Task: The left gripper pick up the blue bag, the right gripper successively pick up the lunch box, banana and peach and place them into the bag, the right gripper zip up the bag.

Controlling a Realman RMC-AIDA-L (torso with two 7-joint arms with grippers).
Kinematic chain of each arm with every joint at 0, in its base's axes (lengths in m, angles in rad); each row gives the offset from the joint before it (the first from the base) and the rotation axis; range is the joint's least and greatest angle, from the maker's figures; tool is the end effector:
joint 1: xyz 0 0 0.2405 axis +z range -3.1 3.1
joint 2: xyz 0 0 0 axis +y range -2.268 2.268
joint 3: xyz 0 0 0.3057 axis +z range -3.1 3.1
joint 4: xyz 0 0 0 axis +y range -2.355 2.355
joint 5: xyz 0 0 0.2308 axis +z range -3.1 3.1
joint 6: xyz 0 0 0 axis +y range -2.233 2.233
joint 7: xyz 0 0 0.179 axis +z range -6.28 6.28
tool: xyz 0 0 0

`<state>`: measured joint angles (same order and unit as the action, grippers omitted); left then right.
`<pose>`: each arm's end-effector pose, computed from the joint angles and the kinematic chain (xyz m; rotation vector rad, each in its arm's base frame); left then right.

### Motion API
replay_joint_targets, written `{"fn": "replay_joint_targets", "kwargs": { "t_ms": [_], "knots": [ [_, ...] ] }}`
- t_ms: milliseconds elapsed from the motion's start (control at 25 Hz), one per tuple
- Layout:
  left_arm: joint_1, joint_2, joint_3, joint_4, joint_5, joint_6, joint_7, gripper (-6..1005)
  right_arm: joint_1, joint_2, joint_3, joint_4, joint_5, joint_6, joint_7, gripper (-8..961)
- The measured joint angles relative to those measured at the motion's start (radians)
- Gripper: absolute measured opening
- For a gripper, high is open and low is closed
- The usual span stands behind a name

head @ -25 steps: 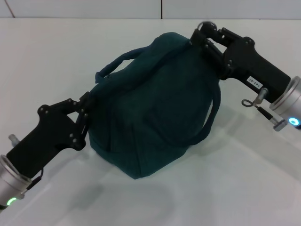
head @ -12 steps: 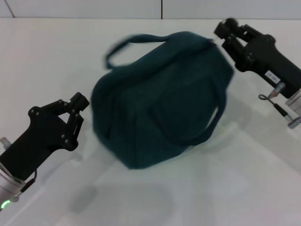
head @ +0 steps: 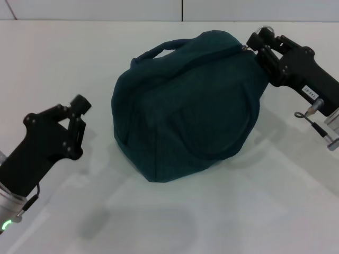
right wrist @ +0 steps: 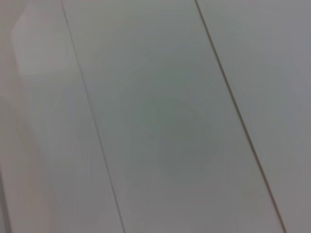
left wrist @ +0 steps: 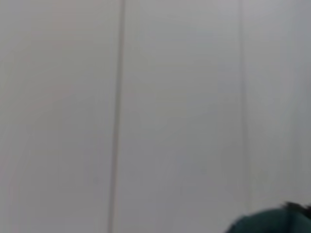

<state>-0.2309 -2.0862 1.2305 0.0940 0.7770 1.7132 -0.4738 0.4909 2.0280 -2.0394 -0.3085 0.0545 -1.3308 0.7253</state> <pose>-0.3483 0.2650 -0.0649 -1.9721 -0.3792 -1.1348 0.2594 0.3948 -0.0792 -2.0838 0.5437 1.2859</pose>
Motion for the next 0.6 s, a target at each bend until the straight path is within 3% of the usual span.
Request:
{"fn": "replay_joint_targets", "kwargs": {
  "t_ms": [160,360,440,600],
  "knots": [
    [-0.016,-0.019,0.000,-0.041,-0.102,0.012,0.020,19,0.001,0.000,-0.019,-0.011,-0.002,-0.001,0.000,309],
    [-0.082,-0.007,0.013,-0.045,-0.093,0.062,-0.083,124,-0.001,0.000,-0.023,-0.011,-0.001,-0.001,0.000,308],
    [-0.108,0.009,0.015,0.005,-0.059,0.052,-0.199,174,-0.002,0.000,-0.023,-0.009,-0.002,-0.001,-0.002,308],
    [-0.188,0.082,0.020,0.147,0.107,-0.011,-0.502,289,-0.002,0.000,-0.023,-0.005,-0.003,0.001,-0.002,308]
  ]
}}
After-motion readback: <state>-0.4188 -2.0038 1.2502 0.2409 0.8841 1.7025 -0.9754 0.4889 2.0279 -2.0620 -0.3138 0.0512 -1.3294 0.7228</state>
